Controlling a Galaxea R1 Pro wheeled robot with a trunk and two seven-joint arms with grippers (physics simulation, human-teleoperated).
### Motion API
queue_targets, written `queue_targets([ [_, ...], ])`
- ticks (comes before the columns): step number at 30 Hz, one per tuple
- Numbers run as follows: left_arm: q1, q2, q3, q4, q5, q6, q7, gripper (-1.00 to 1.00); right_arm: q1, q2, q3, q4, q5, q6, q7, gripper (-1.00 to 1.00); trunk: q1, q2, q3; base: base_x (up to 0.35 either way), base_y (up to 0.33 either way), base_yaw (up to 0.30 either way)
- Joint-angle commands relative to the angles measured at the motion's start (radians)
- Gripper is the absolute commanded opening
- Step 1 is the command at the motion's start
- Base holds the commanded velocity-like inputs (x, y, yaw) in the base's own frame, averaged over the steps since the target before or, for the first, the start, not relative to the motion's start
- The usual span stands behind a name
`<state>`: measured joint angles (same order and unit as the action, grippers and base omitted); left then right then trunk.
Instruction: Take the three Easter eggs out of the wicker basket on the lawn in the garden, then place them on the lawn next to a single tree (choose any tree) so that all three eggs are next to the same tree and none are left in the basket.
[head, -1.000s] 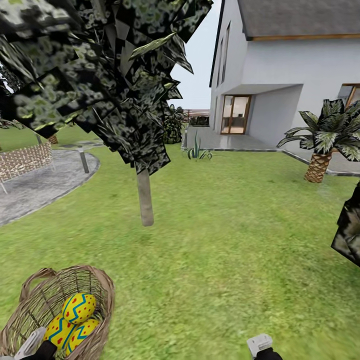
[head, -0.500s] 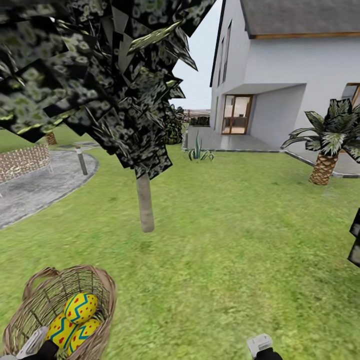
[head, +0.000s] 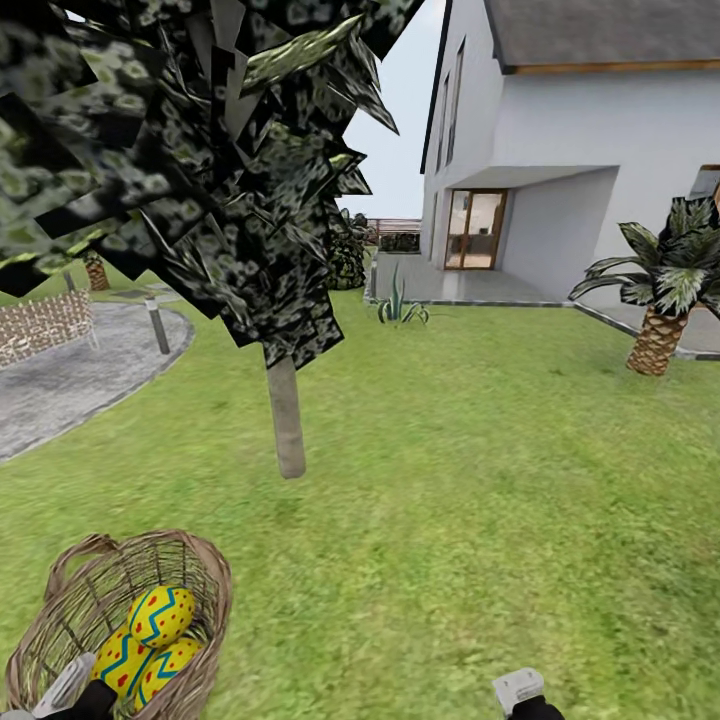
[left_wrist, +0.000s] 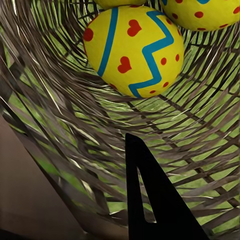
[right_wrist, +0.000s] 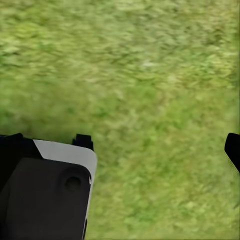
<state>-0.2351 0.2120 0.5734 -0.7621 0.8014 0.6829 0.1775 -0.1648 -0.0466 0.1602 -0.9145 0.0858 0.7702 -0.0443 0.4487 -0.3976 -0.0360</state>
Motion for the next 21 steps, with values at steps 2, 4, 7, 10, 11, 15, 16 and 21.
queue_targets([
  [2,-0.001,0.0,0.002,-0.002,0.018,0.003,0.008,-1.0,-0.001,-0.001,0.004,-0.001,0.007,0.006,0.0,1.0,0.001,-0.002,-0.002,0.34,0.002,0.0],
  [4,-0.001,0.0,0.002,-0.002,0.018,0.003,0.008,-1.0,-0.001,-0.001,0.004,-0.001,0.007,0.006,0.0,1.0,0.001,-0.002,-0.002,0.34,0.049,0.0],
  [7,-0.001,-0.001,0.002,-0.002,0.018,0.002,0.008,-1.0,-0.001,-0.001,0.004,-0.001,0.008,0.006,0.0,1.0,0.001,-0.002,-0.002,0.248,0.013,0.0],
  [10,-0.001,0.0,0.002,-0.002,0.018,0.001,0.008,-1.0,-0.001,-0.001,0.004,-0.001,0.008,0.006,0.0,1.0,0.001,-0.002,-0.002,0.092,0.001,0.0],
  [11,-0.001,-0.001,0.002,-0.002,0.018,0.001,0.008,-1.0,-0.001,-0.001,0.004,-0.001,0.008,0.006,0.0,1.0,0.001,-0.002,-0.002,0.059,0.0,0.0],
  [15,-0.001,-0.001,0.002,-0.001,0.019,0.002,0.008,-1.0,-0.001,-0.001,0.004,-0.001,0.008,0.006,0.0,1.0,0.001,-0.002,-0.002,0.01,0.0,0.0],
  [16,-0.001,-0.001,0.002,-0.001,0.019,0.002,0.008,-1.0,-0.001,-0.001,0.004,-0.001,0.008,0.006,0.0,1.0,0.001,-0.002,-0.002,0.0,0.0,0.0],
  [21,-0.001,-0.002,0.002,-0.002,0.019,0.002,0.008,-1.0,-0.001,-0.001,0.004,-0.001,0.008,0.006,0.0,1.0,0.001,-0.002,-0.002,0.0,0.0,0.0],
])
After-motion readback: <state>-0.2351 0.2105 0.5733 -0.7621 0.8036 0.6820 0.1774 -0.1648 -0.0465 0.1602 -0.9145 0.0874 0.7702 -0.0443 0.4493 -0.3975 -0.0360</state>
